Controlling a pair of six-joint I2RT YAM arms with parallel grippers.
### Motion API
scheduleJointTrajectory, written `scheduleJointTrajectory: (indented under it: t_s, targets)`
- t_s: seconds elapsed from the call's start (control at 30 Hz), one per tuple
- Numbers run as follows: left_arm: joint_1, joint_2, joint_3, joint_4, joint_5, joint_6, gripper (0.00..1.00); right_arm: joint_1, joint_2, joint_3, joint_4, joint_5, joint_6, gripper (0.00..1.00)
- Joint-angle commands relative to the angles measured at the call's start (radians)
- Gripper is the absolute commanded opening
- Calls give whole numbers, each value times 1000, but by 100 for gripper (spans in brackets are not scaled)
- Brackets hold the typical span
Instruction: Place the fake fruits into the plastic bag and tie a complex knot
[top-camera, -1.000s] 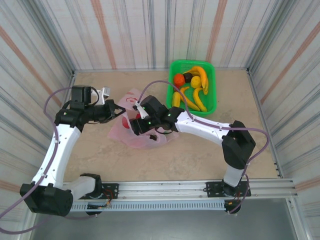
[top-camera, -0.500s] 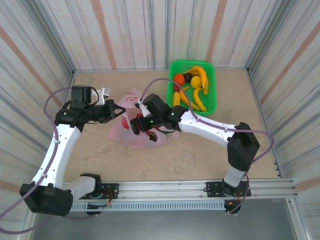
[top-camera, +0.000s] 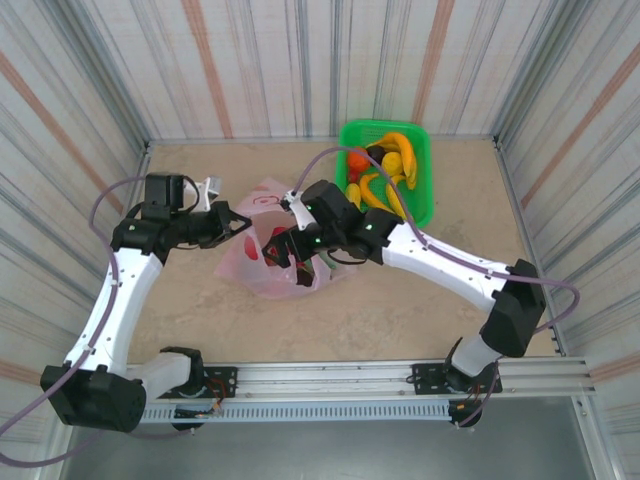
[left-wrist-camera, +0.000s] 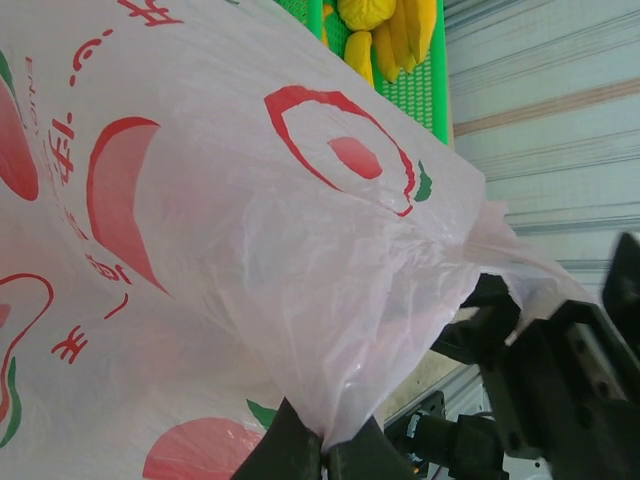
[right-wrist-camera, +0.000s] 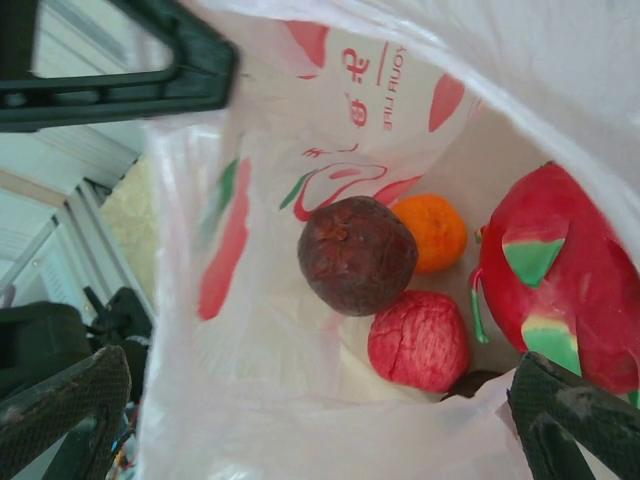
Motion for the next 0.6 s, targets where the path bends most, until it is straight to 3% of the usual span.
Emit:
scheduleJointTrajectory:
  t_s: [0.0, 0.3, 0.57]
  targets:
    - [9, 2, -10, 6, 11, -5, 0, -4, -72, 34, -69, -33, -60, 99]
    - [9, 18, -5, 16, 18, -16, 0, -32, -189, 90, -90, -54, -118, 99]
    - [9, 18, -5, 18, 18, -19, 0, -122, -265, 85, -67, -126, -110, 99]
